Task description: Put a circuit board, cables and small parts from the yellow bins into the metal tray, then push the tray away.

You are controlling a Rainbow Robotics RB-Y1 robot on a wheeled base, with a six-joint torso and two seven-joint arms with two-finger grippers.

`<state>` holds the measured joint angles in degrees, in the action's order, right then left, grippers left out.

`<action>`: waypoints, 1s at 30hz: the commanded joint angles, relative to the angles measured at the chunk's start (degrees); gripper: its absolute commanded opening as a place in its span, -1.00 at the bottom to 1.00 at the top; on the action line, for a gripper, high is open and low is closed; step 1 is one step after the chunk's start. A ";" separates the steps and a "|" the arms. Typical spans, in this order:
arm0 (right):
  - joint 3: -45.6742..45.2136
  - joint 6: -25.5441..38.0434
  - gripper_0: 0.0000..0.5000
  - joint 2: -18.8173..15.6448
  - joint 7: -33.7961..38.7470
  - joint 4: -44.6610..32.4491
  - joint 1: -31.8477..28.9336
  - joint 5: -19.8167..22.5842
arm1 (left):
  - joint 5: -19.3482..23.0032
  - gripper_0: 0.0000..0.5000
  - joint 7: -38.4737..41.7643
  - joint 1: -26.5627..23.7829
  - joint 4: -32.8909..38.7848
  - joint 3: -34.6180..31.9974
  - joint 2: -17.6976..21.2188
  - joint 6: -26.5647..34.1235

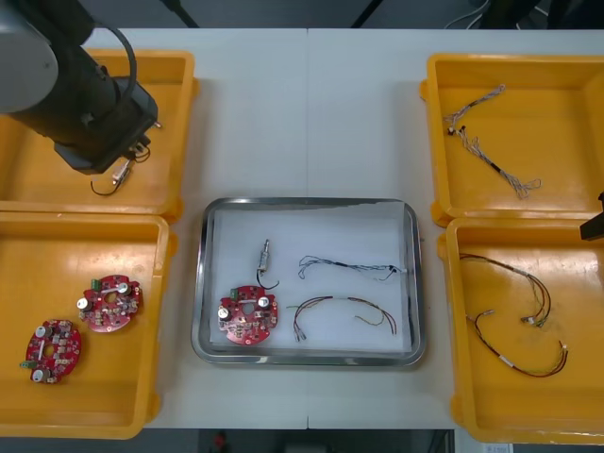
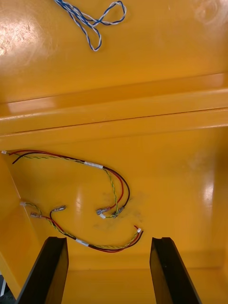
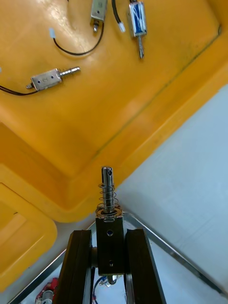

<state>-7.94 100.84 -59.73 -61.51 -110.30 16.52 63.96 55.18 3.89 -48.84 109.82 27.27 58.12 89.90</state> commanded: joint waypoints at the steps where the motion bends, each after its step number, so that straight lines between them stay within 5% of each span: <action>1: -1.72 -0.38 1.00 -2.76 -0.19 -0.09 -0.43 -0.32 | -5.43 -1.00 -2.92 3.75 5.41 -1.87 -5.03 2.74; 18: -1.72 -0.38 1.00 -2.76 -0.19 -0.09 -0.43 -0.32 | -31.45 -1.00 -1.43 8.67 9.80 11.40 -25.77 8.01; 30: -1.72 -0.38 1.00 -2.76 -0.19 -0.09 -0.43 -0.32 | -41.91 -1.00 -0.55 9.11 5.15 20.54 -35.79 6.87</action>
<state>-7.95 100.83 -59.76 -61.51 -110.28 16.47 63.94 16.25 3.44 -40.22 116.59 45.27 25.96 97.45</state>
